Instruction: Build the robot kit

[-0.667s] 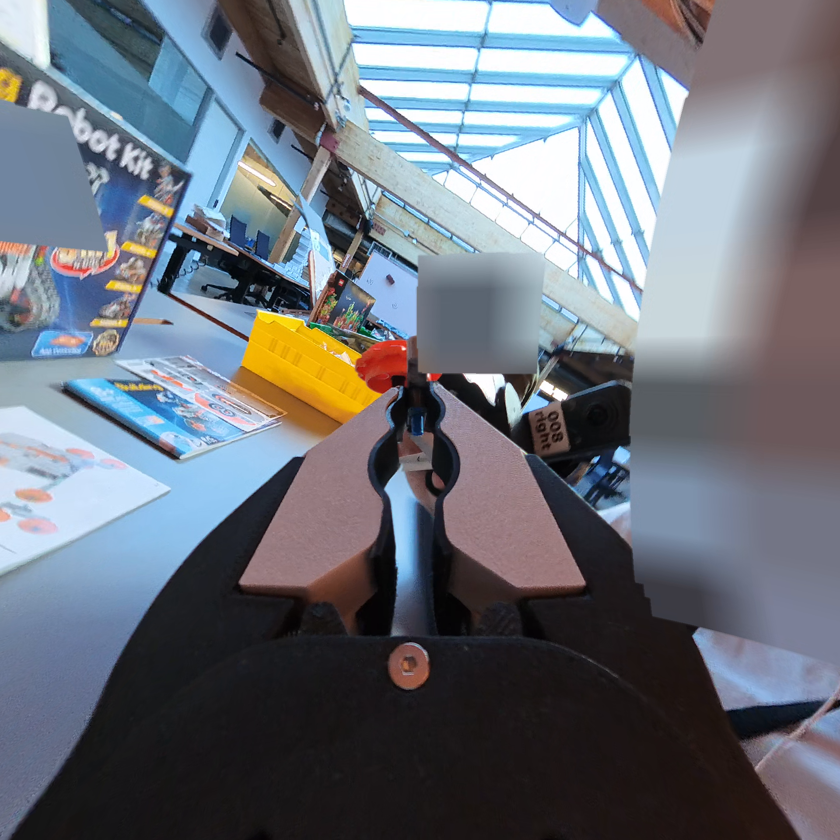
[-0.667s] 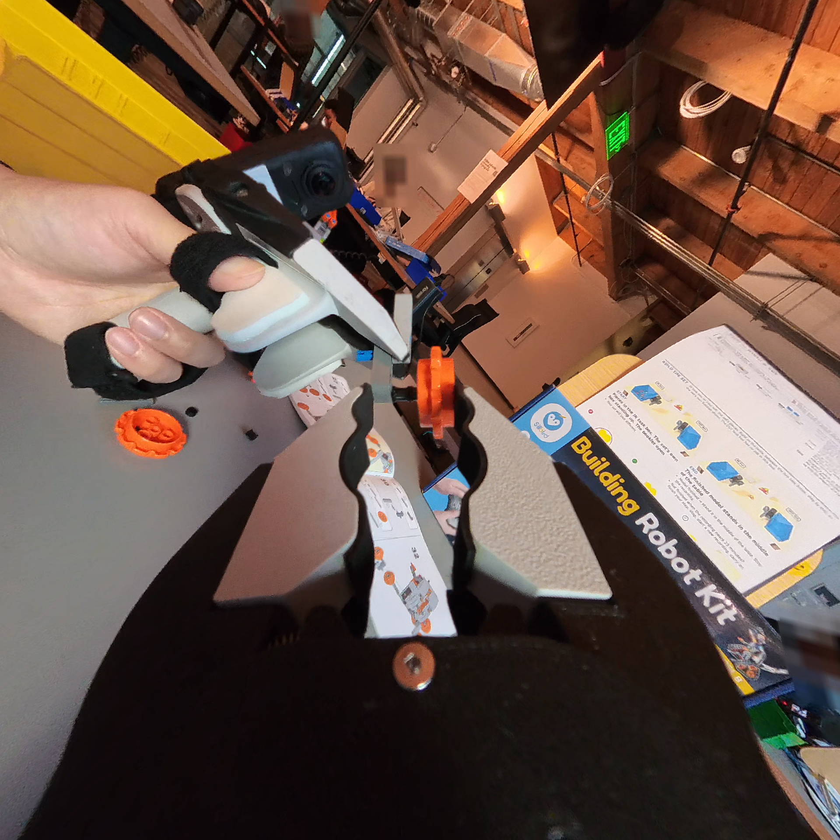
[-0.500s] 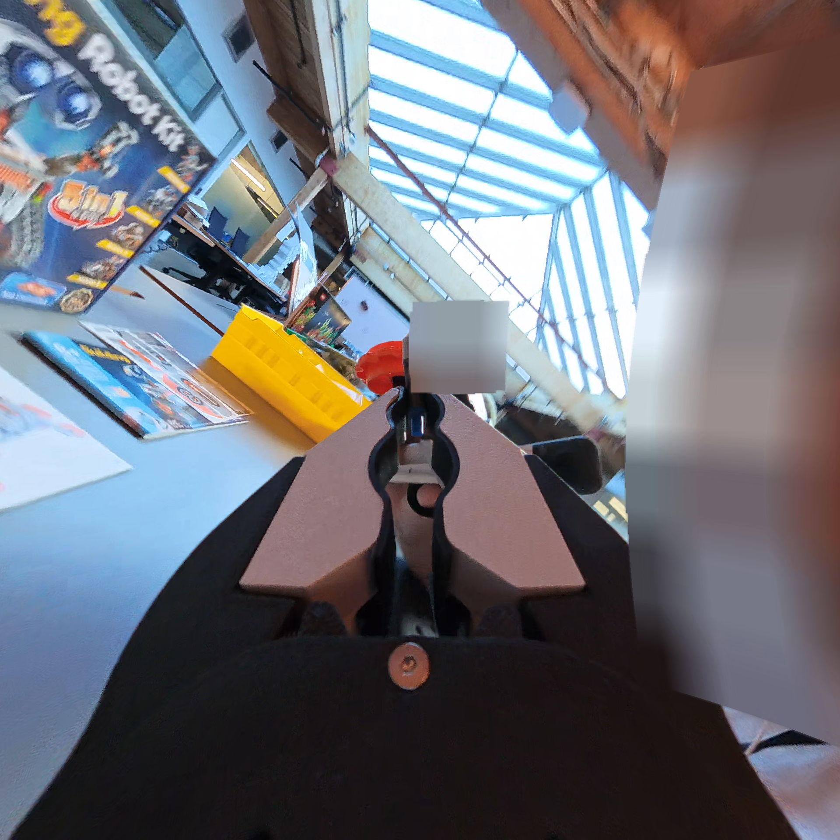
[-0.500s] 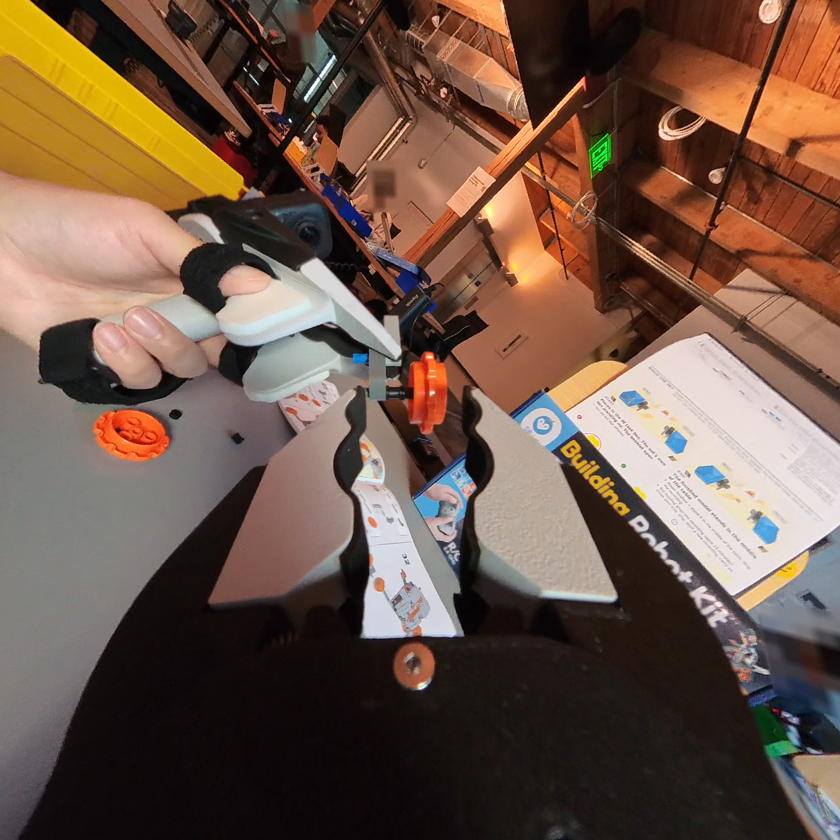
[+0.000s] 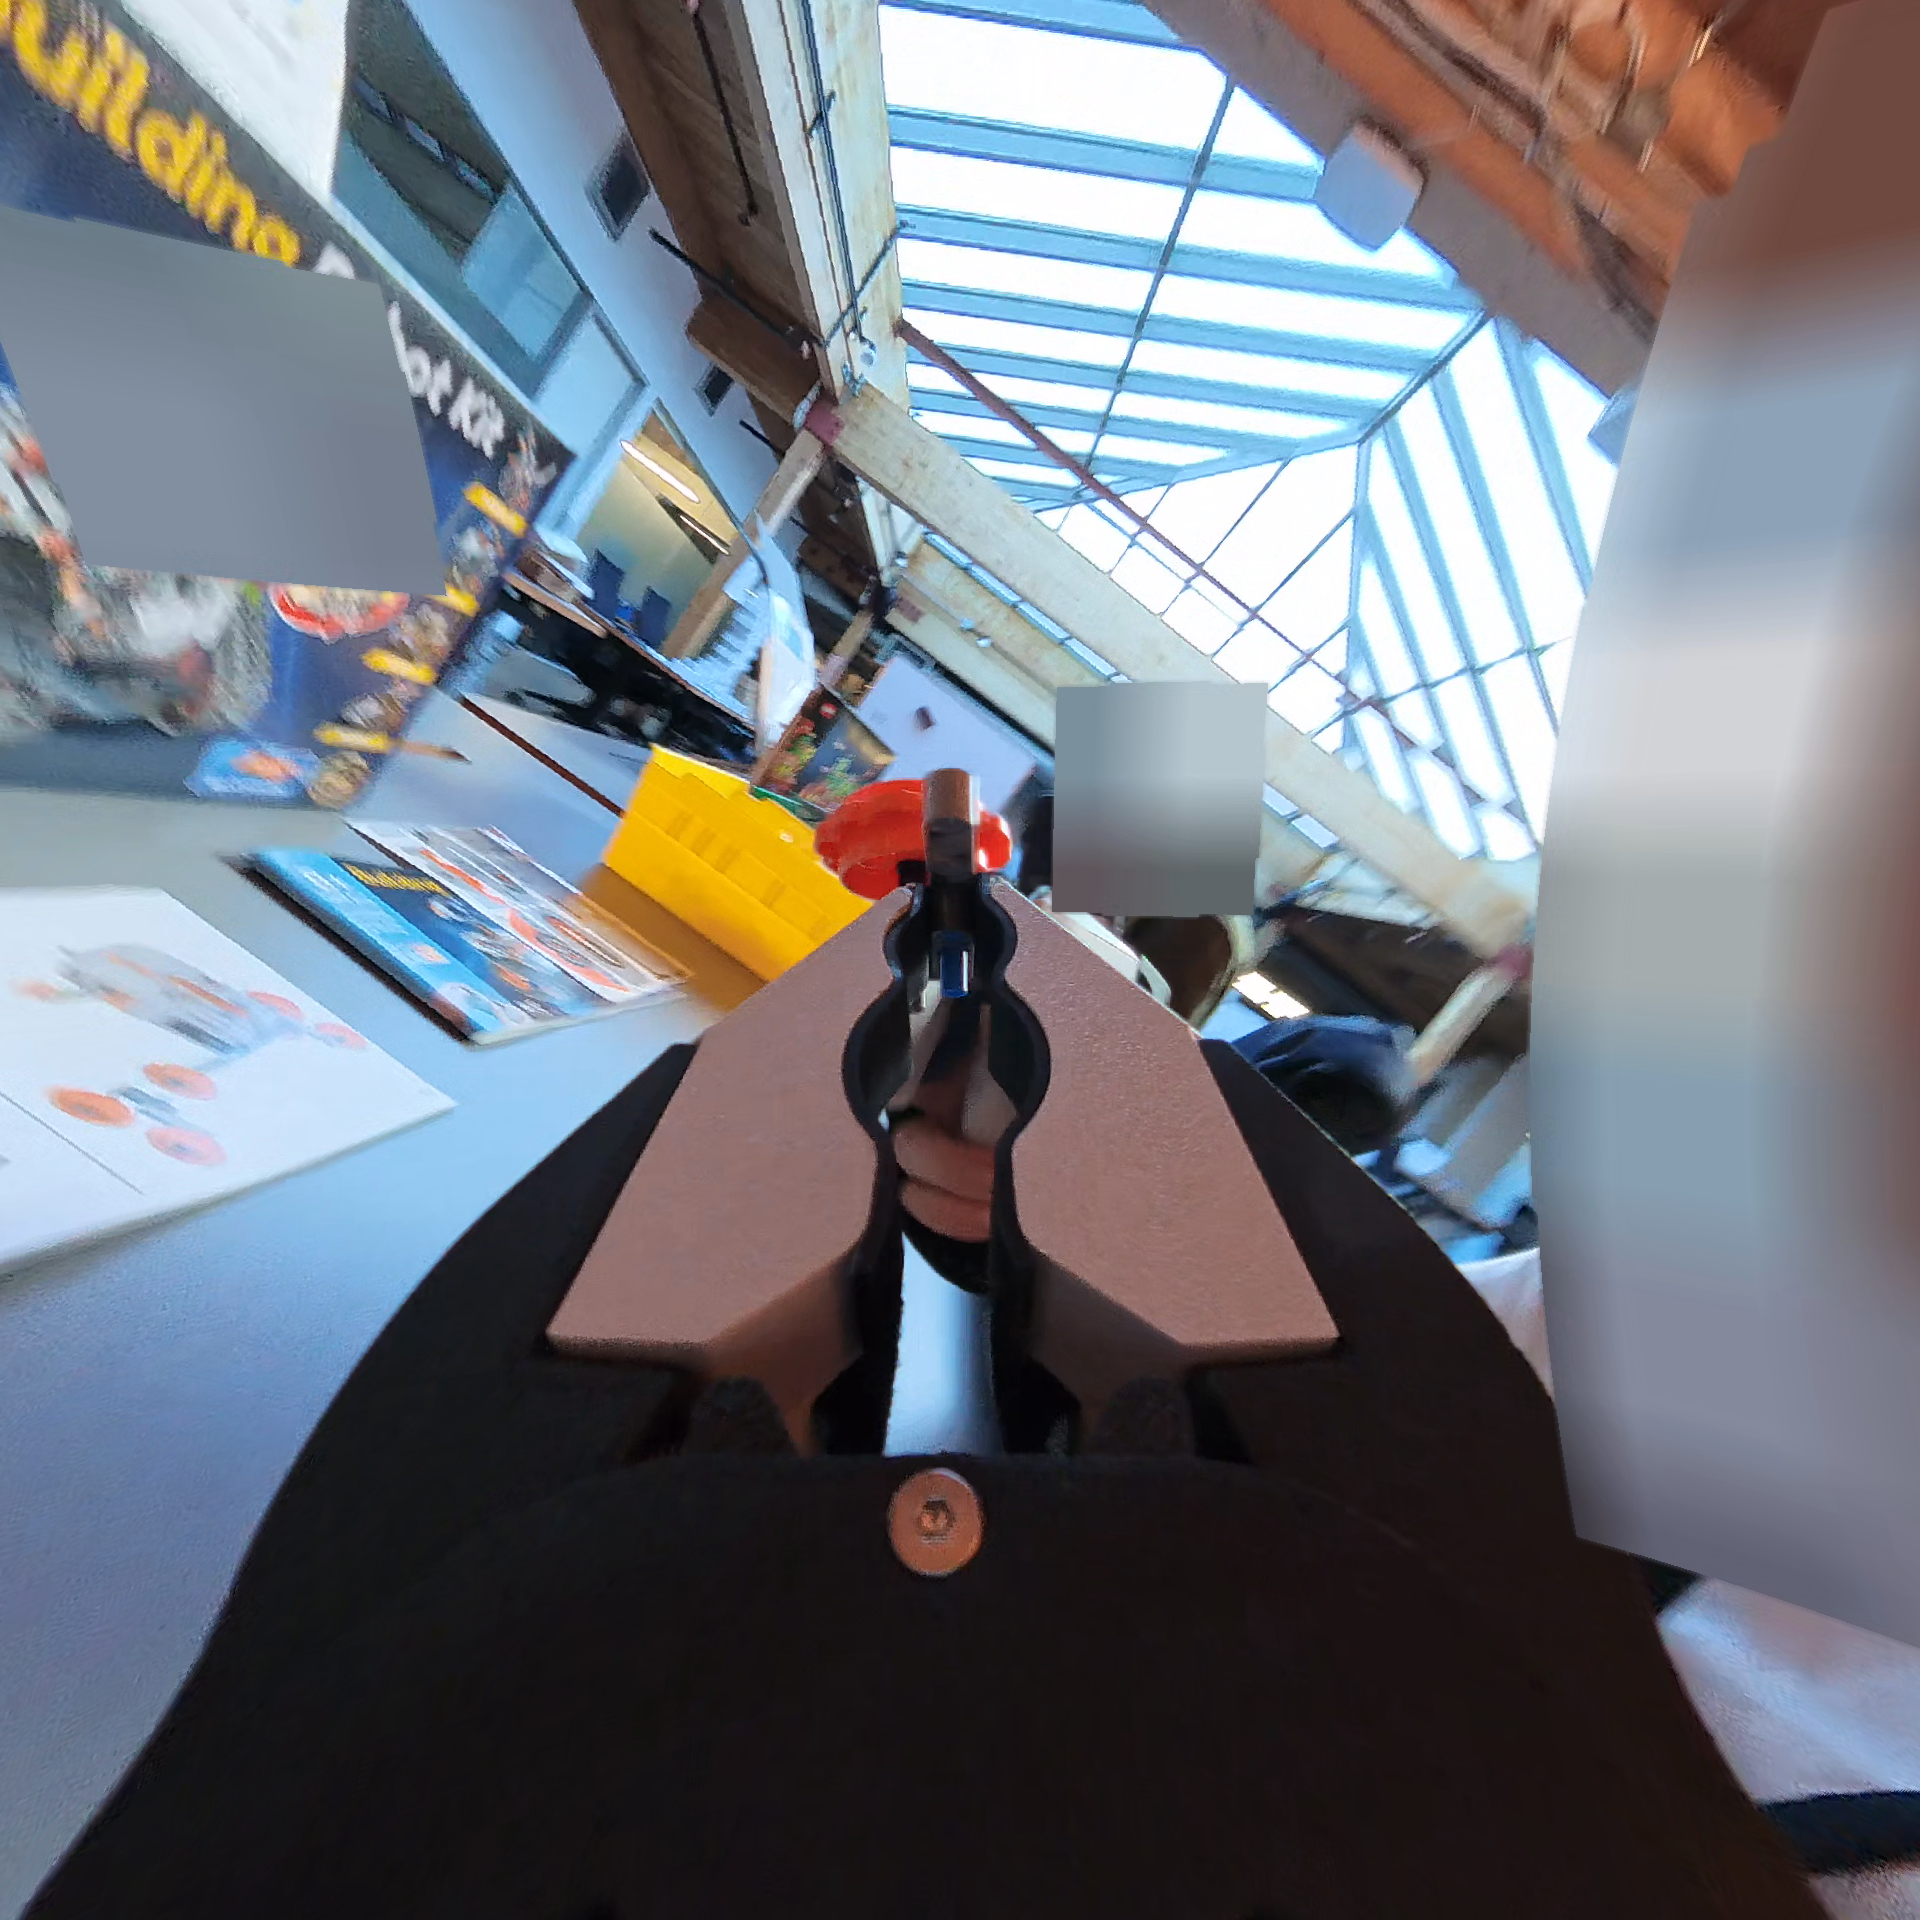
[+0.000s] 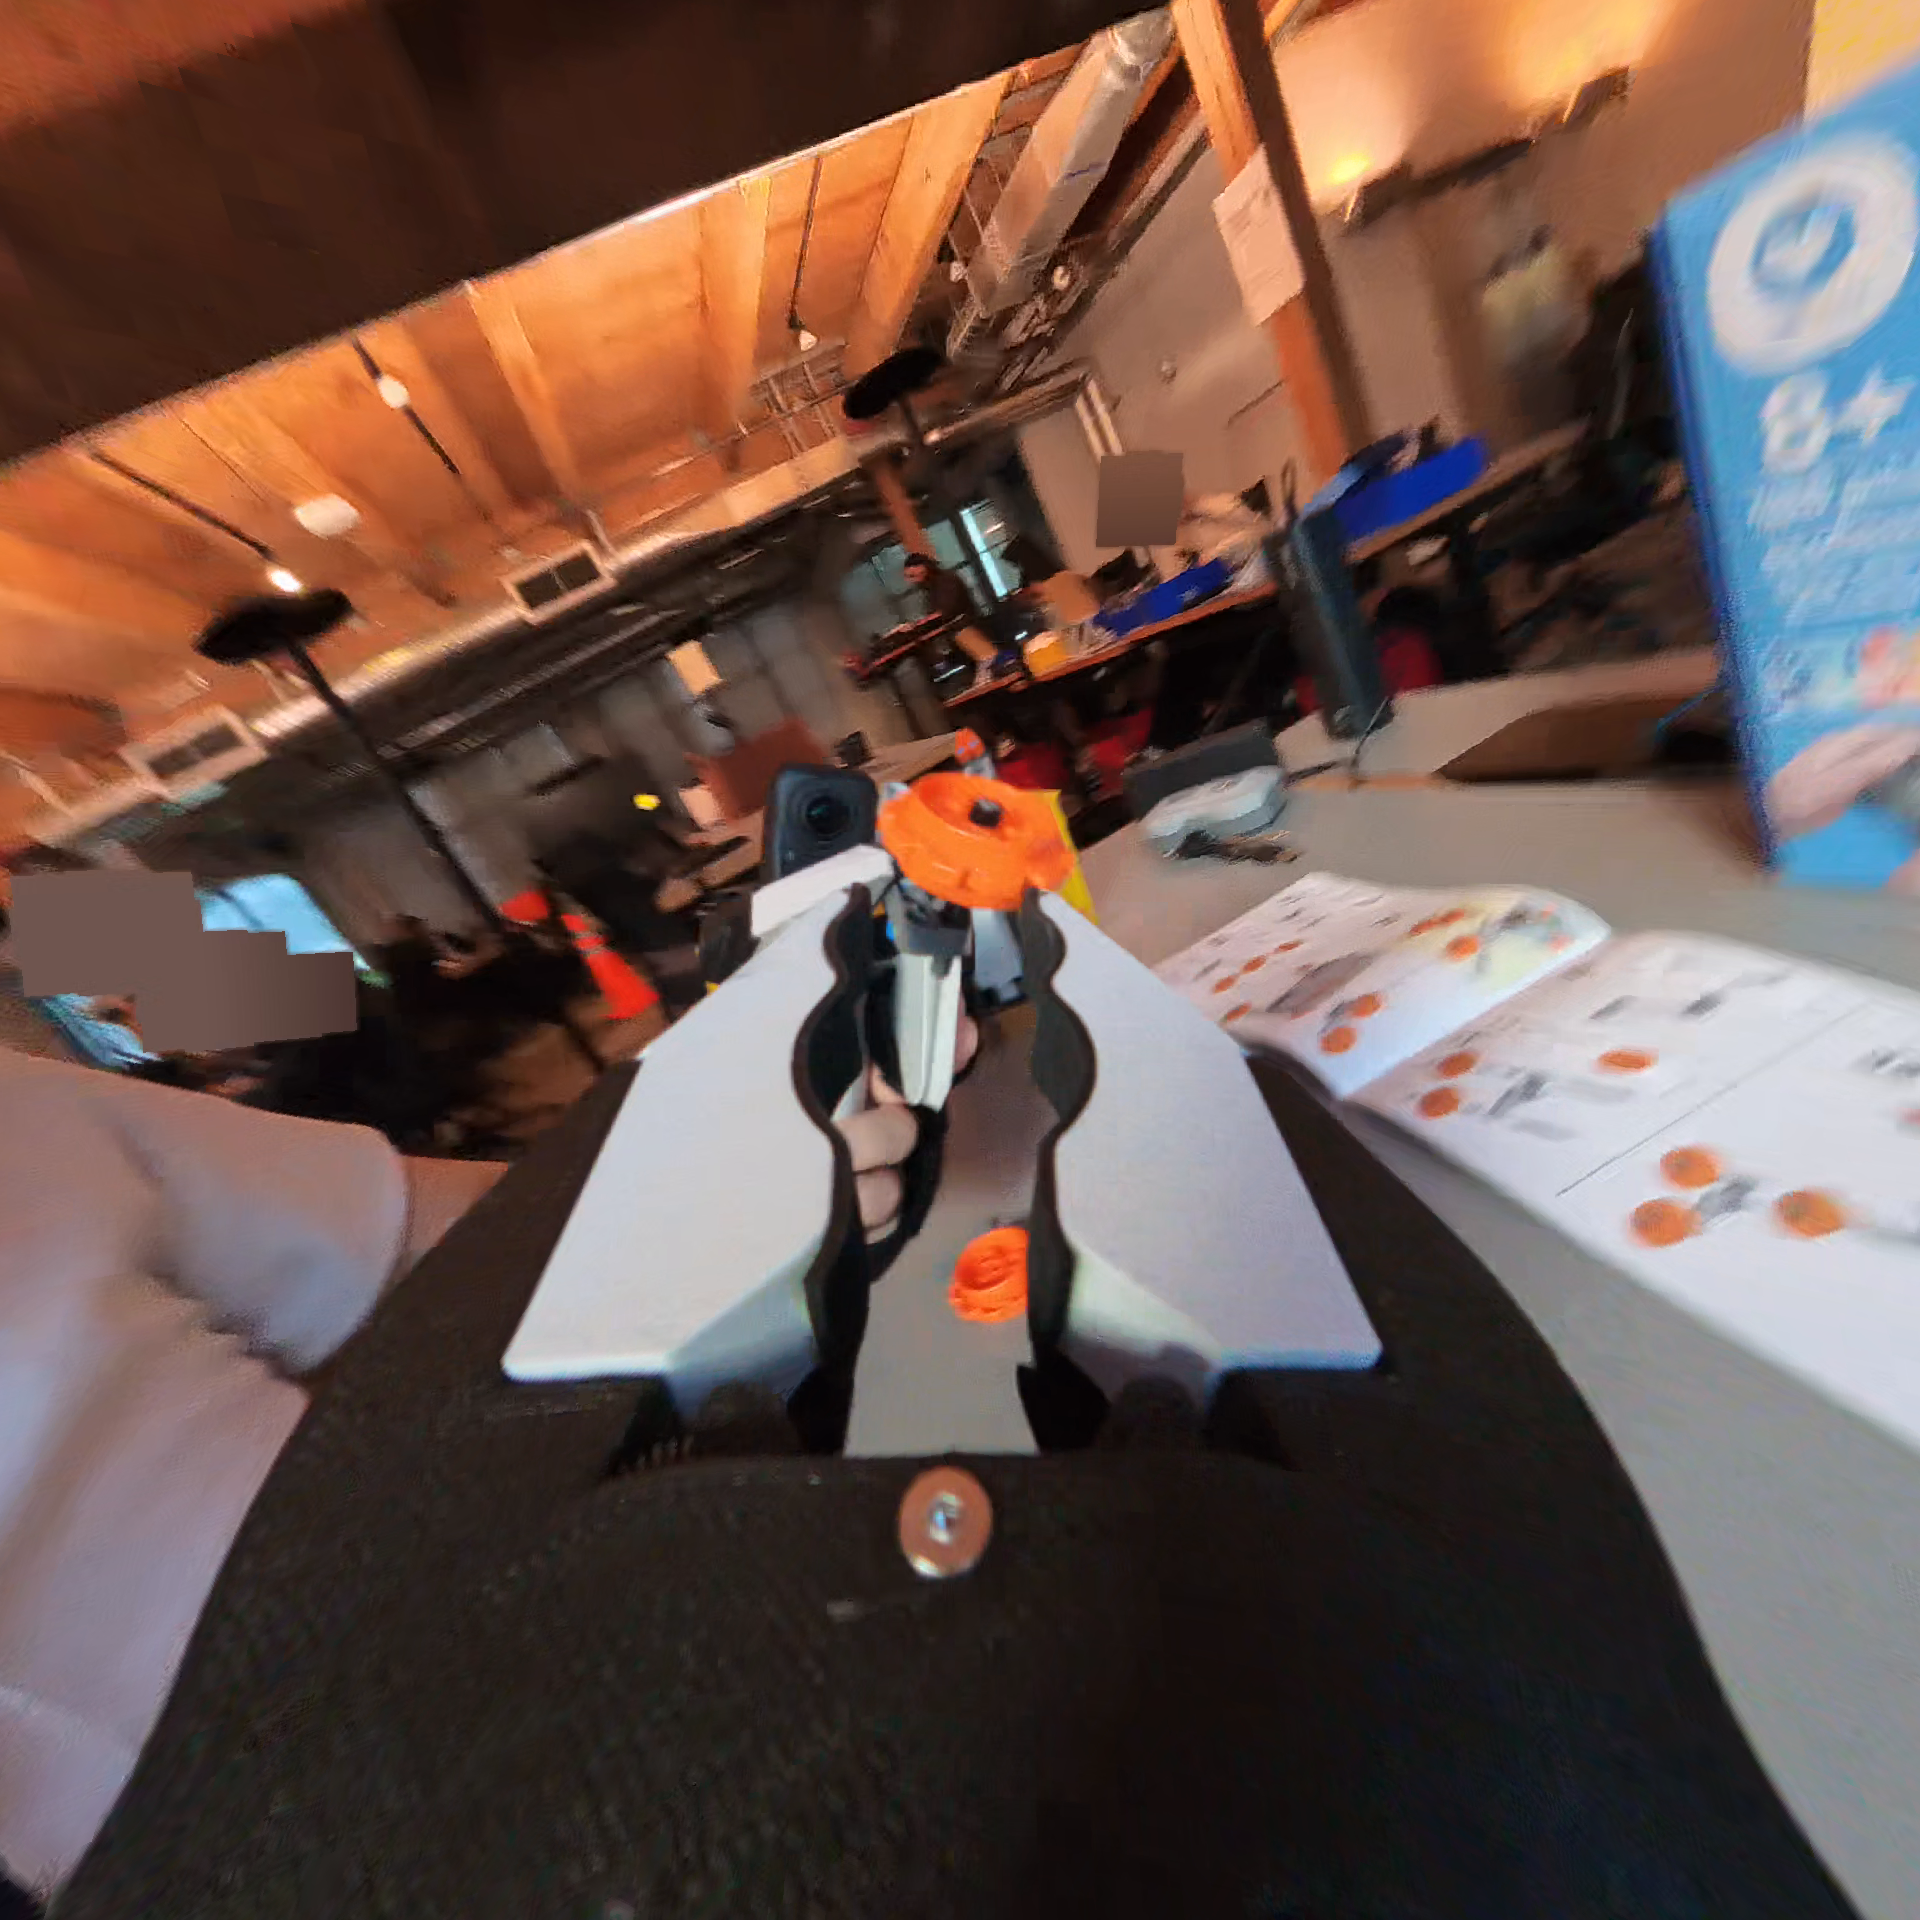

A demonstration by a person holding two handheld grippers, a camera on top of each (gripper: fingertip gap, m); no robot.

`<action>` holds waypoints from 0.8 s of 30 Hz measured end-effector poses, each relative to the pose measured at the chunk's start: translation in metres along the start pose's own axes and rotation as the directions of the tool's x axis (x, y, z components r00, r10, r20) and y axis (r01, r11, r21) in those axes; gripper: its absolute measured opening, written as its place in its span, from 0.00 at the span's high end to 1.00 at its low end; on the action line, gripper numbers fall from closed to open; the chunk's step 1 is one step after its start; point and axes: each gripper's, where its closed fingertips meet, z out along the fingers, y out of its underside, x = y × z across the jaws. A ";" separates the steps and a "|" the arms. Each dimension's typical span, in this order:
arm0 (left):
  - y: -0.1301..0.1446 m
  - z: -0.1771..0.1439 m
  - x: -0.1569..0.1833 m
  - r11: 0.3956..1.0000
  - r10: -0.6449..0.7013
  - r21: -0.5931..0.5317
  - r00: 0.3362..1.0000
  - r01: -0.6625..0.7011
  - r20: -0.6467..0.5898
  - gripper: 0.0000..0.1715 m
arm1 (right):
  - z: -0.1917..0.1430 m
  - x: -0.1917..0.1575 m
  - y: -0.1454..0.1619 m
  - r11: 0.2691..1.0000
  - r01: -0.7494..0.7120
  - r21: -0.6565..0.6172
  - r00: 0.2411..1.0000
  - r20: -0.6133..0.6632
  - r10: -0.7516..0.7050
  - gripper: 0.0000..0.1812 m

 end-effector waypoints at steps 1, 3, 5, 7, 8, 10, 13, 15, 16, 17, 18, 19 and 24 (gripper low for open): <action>0.002 0.000 0.000 0.999 0.048 -0.013 0.999 -0.048 0.016 0.97 | 0.001 0.002 0.006 0.998 -0.059 -0.016 0.998 0.021 0.060 0.86; 0.002 0.000 0.000 0.991 0.136 -0.021 0.989 -0.136 0.054 0.97 | 0.004 0.007 0.014 0.992 -0.117 -0.041 0.993 0.030 0.118 0.82; -0.003 -0.002 0.002 0.985 0.174 0.007 0.982 -0.175 0.069 0.97 | 0.007 0.004 0.015 0.992 -0.124 -0.026 0.990 0.062 0.126 0.79; 0.000 -0.001 0.005 0.987 0.163 -0.004 0.985 -0.163 0.060 0.97 | 0.010 -0.011 0.015 0.986 -0.163 -0.021 0.974 0.157 0.164 0.76; 0.003 0.000 0.006 0.988 0.154 -0.007 0.986 -0.154 0.057 0.97 | 0.011 -0.018 0.015 0.981 -0.192 -0.021 0.961 0.199 0.192 0.77; 0.010 0.003 0.011 0.990 0.143 -0.011 0.988 -0.143 0.048 0.97 | 0.011 -0.019 0.017 0.971 -0.239 -0.025 0.948 0.211 0.239 0.85; 0.015 0.004 0.017 0.989 0.147 0.008 0.987 -0.148 0.071 0.97 | 0.006 -0.017 0.019 0.943 -0.329 -0.046 0.909 0.255 0.330 0.92; 0.018 0.003 0.016 0.988 0.150 0.014 0.984 -0.152 0.095 0.97 | 0.006 -0.017 0.022 0.919 -0.386 -0.083 0.877 0.278 0.393 0.92; 0.019 0.001 0.014 0.989 0.148 0.011 0.983 -0.150 0.107 0.97 | 0.006 -0.016 0.024 0.913 -0.395 -0.096 0.871 0.276 0.406 0.92; 0.020 0.001 0.013 0.990 0.142 0.007 0.984 -0.143 0.110 0.97 | 0.007 -0.015 0.026 0.911 -0.400 -0.104 0.868 0.277 0.412 0.92; 0.020 0.000 0.011 0.991 0.136 -0.001 0.984 -0.137 0.113 0.97 | 0.007 -0.014 0.026 0.909 -0.402 -0.108 0.866 0.277 0.416 0.92; 0.020 0.000 0.009 0.991 0.134 -0.011 0.984 -0.134 0.120 0.97 | 0.008 -0.012 0.027 0.908 -0.403 -0.111 0.867 0.272 0.418 0.92; 0.025 0.000 0.006 0.993 0.111 -0.050 0.987 -0.106 0.120 0.97 | 0.005 -0.009 0.032 0.885 -0.413 -0.213 0.838 0.291 0.461 0.92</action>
